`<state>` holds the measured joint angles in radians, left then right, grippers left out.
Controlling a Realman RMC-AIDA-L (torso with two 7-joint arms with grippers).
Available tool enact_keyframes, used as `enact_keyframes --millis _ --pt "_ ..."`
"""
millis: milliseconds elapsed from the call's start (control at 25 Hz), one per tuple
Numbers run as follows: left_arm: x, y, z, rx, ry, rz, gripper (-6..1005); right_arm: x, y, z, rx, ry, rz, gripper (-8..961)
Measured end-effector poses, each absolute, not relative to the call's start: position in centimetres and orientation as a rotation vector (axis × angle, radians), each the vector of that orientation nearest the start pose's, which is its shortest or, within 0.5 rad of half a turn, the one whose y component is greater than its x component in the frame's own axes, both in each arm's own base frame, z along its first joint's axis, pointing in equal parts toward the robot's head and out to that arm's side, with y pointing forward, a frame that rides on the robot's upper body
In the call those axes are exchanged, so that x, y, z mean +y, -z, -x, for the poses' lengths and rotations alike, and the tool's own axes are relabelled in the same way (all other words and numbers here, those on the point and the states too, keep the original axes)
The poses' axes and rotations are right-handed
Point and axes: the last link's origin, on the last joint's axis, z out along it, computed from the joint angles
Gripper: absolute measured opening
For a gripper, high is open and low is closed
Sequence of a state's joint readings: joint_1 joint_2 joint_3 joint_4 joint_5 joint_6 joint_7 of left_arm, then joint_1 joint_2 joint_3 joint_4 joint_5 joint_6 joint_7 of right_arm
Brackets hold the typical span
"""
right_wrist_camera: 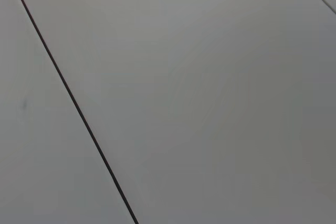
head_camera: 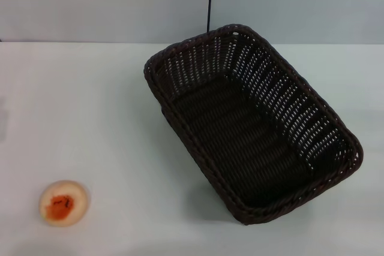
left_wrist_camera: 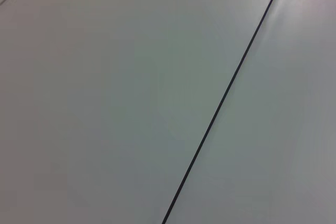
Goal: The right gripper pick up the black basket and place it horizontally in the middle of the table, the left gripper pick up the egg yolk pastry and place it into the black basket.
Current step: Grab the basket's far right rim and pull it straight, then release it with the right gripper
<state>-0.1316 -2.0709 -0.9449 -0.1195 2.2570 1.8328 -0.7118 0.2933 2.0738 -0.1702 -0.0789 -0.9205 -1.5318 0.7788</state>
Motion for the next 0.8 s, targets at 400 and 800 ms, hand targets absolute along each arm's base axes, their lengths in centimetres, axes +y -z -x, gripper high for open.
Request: enact_keyframes --millis 400,800 --pt "19.9 -6.2 35.2 -0.550 1.351 1.146 582 26.1 -8.5 -38.6 0.708 -1.163 1.064 477" --pt "20.0 -6.2 35.3 -0.555 1.347 1.149 575 28.8 -8.0 -36.4 0.710 -1.139 1.463 499"
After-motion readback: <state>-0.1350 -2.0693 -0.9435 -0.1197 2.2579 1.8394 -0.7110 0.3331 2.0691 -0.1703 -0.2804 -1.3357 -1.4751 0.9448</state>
